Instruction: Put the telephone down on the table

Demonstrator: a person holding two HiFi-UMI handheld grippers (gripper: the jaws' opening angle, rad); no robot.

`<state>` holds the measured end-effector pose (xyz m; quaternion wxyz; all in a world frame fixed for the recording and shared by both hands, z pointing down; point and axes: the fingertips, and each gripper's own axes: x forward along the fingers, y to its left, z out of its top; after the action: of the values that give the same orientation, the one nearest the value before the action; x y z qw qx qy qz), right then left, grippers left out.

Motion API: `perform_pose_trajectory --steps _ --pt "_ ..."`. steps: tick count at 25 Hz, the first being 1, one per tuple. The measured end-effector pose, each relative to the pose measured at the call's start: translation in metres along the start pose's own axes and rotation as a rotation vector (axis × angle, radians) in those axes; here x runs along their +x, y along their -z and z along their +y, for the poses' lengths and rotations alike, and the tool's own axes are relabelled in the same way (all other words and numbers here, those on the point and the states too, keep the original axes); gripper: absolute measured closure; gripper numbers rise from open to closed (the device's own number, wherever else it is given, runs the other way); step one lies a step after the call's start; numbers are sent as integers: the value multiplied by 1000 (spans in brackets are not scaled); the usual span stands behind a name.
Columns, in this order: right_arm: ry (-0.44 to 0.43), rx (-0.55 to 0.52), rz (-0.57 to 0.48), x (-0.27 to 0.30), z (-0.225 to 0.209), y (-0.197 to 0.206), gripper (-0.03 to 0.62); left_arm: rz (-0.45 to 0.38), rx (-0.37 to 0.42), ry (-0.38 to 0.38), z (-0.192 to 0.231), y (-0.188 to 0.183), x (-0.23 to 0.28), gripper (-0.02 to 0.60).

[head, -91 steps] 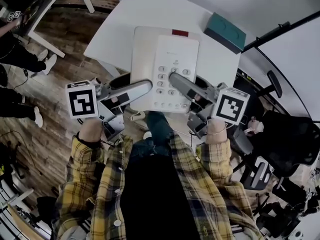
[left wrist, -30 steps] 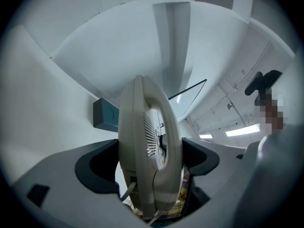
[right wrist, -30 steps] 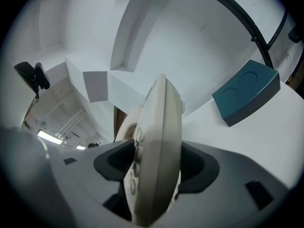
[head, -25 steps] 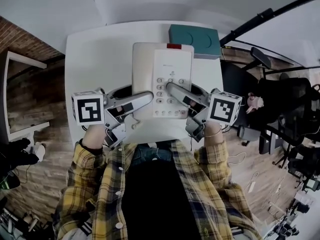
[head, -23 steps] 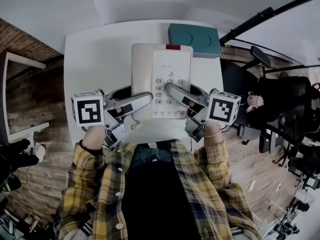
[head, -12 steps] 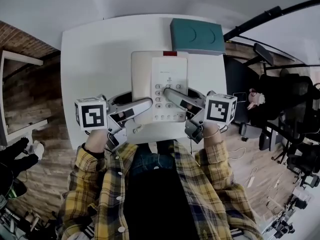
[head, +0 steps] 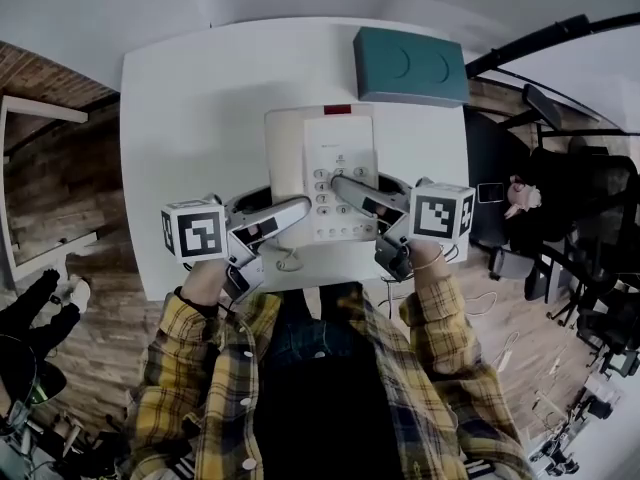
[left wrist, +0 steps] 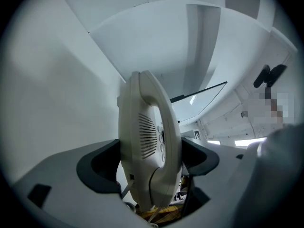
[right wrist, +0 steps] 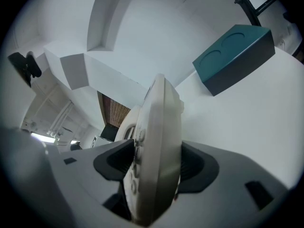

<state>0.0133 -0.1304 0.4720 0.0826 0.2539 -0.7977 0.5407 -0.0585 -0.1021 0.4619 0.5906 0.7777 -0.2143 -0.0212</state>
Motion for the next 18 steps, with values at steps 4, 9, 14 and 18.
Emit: perform_pose_trajectory --steps 4,9,14,18 --pt "-3 15 20 8 -15 5 326 -1 -32 -14 17 5 6 193" --pt "-5 66 12 12 -31 12 326 20 -50 -40 32 10 11 193" --pt "-17 75 3 17 -43 13 326 25 -63 -41 39 9 19 193" --pt "-12 95 -8 18 -52 14 326 35 -74 -47 45 10 25 193"
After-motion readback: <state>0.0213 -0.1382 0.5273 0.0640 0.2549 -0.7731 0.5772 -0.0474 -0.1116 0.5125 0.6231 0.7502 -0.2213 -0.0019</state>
